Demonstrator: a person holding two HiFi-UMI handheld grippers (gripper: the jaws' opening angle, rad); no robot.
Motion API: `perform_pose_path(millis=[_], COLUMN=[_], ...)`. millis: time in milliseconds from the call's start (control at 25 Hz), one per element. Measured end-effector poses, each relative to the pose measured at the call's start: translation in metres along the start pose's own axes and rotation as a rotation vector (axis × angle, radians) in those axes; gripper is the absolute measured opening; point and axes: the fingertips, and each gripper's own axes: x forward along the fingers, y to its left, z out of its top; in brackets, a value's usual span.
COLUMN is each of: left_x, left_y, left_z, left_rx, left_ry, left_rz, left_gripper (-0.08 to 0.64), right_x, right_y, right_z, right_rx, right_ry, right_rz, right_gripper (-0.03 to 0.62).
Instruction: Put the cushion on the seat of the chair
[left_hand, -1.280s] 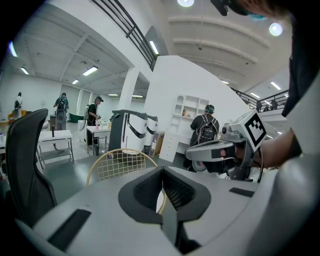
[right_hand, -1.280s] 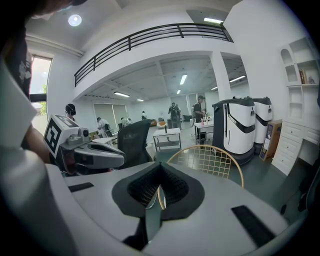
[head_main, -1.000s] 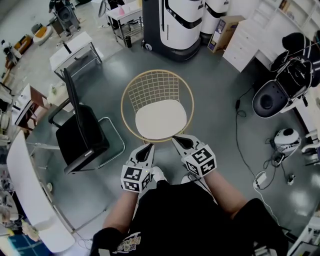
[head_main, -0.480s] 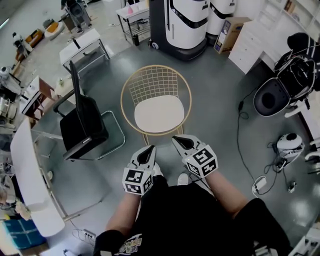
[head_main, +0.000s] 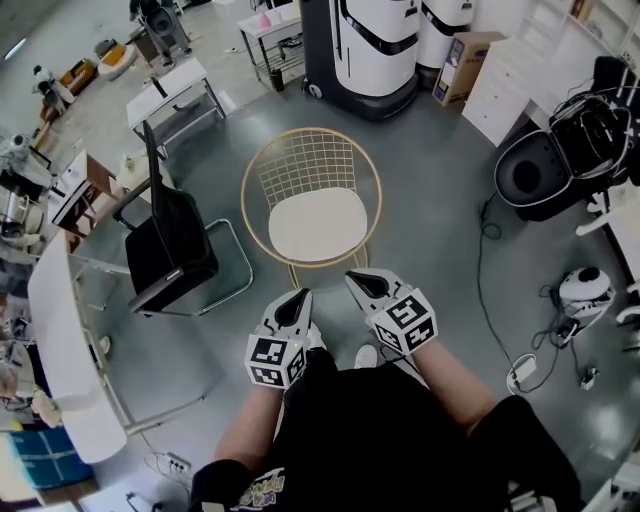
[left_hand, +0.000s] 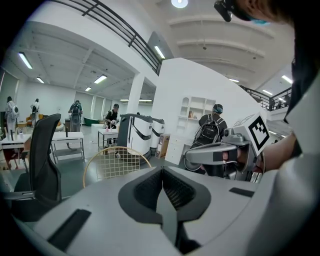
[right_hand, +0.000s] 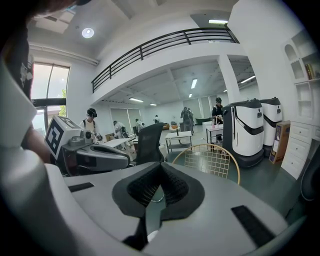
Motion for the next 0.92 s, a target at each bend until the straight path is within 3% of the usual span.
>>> perform_pose_path(millis=[920], left_x=[0.013], left_y=[-0.009], left_z=[-0.008], left_rx=[-0.001], left_ry=[0.018], left_rz=[0.006], left_gripper=[0.018], right_x=[-0.001], right_y=[-0.015], right_z=[-0.011], right_rx=[0.024], right_ry=[0.004], right_rz=[0.015], right_gripper=[0.012])
